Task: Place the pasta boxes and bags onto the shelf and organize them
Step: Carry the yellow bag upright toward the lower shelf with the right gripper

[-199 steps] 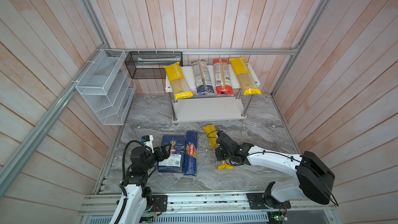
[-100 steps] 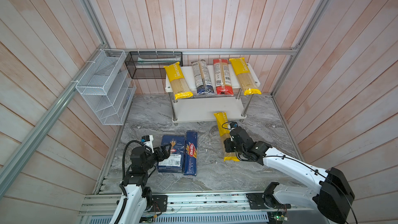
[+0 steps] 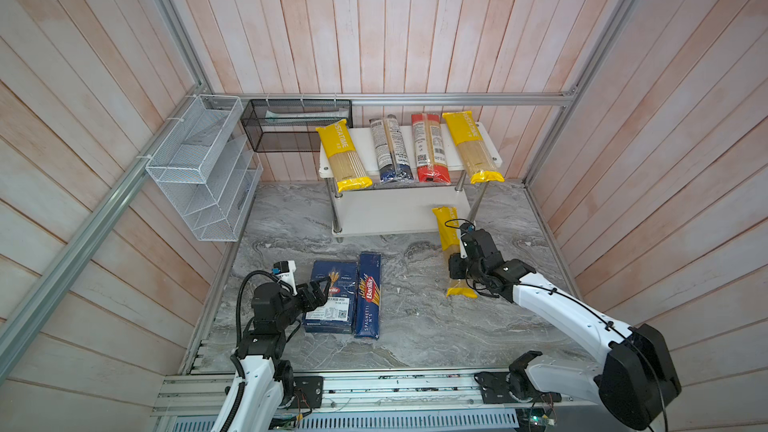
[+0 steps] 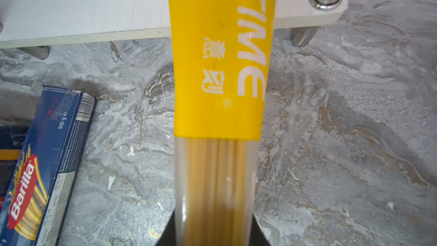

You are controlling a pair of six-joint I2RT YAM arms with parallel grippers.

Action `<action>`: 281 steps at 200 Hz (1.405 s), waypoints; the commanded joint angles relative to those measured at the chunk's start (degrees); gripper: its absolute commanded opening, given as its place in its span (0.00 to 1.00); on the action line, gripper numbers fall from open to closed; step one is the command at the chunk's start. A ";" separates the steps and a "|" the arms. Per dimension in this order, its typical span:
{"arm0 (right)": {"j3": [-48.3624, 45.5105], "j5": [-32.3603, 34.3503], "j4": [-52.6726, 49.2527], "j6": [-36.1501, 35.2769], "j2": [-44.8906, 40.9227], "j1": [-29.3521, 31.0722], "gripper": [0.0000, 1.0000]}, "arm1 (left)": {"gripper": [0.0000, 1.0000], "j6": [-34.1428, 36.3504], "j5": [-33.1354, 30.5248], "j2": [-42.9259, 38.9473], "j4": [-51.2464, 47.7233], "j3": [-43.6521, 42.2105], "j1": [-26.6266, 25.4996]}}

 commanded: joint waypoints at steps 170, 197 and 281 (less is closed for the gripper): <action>19.04 -1.54 10.93 -8.98 18.19 -8.48 0.07 | 1.00 -0.32 3.01 -2.18 0.21 -1.29 -0.76; 21.30 -1.26 10.96 -9.70 20.71 -8.92 0.07 | 1.00 -0.22 3.12 -2.32 0.24 -1.24 -0.81; 26.14 0.02 10.75 -9.10 26.67 -10.36 0.06 | 1.00 -0.44 2.93 -3.15 0.13 -1.50 -0.85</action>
